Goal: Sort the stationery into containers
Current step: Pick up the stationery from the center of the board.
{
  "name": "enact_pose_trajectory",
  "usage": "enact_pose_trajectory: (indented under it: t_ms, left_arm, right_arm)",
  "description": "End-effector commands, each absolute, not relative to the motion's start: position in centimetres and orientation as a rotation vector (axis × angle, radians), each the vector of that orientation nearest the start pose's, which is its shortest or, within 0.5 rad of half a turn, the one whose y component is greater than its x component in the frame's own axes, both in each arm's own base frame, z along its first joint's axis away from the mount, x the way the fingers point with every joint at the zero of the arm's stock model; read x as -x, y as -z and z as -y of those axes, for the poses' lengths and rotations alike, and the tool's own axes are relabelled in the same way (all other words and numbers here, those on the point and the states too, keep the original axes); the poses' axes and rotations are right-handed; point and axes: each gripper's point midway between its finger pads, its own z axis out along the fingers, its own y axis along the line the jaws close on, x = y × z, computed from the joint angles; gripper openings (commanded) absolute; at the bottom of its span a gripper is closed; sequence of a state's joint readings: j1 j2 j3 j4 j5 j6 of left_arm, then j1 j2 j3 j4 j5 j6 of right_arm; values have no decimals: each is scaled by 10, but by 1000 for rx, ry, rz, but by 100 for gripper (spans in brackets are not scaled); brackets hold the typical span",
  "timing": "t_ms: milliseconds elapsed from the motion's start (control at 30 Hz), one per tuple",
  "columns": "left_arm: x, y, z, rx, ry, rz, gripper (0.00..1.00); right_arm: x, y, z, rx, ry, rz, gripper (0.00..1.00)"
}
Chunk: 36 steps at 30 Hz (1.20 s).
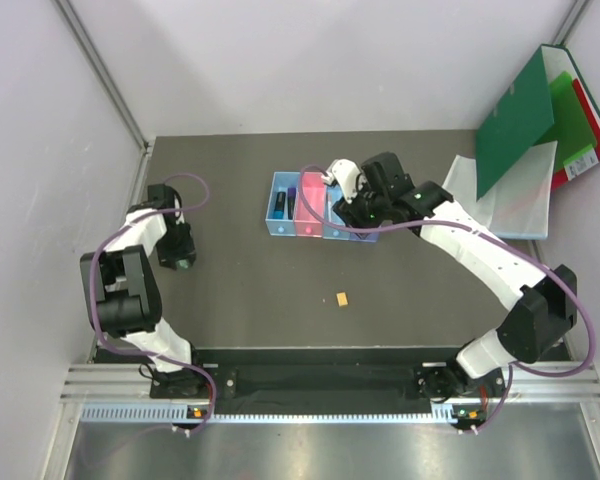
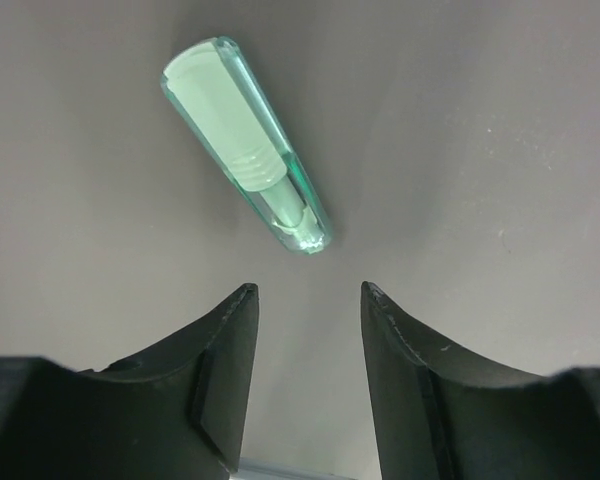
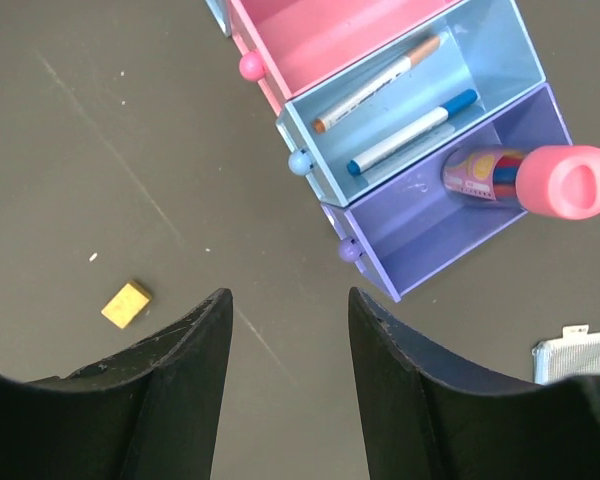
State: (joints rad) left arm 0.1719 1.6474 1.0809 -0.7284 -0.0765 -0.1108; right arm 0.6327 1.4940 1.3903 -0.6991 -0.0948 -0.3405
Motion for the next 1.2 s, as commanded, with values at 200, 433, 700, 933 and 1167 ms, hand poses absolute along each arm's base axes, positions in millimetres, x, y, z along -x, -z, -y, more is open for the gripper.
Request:
enact_pose_trajectory:
  t_ms: [200, 433, 700, 933, 1167]
  left_arm:
    - [-311, -43, -86, 540, -308, -2807, 54]
    - [-326, -38, -84, 576, -283, -2788, 63]
    - [-329, -24, -79, 629, -241, -2808, 63]
    - [-324, -9, -80, 640, -265, -2826, 47]
    - [-327, -10, -83, 610, -281, -2818, 30]
  right_arm:
    - [-296, -210, -250, 1291, -284, -1977, 50]
    - [-292, -207, -251, 1298, -297, -1977, 50]
    - [-292, -208, -254, 1299, -310, -1969, 50]
    - [-292, -207, -257, 1302, -322, -1968, 50]
    - [-266, -189, -255, 1449, -353, -1966, 50]
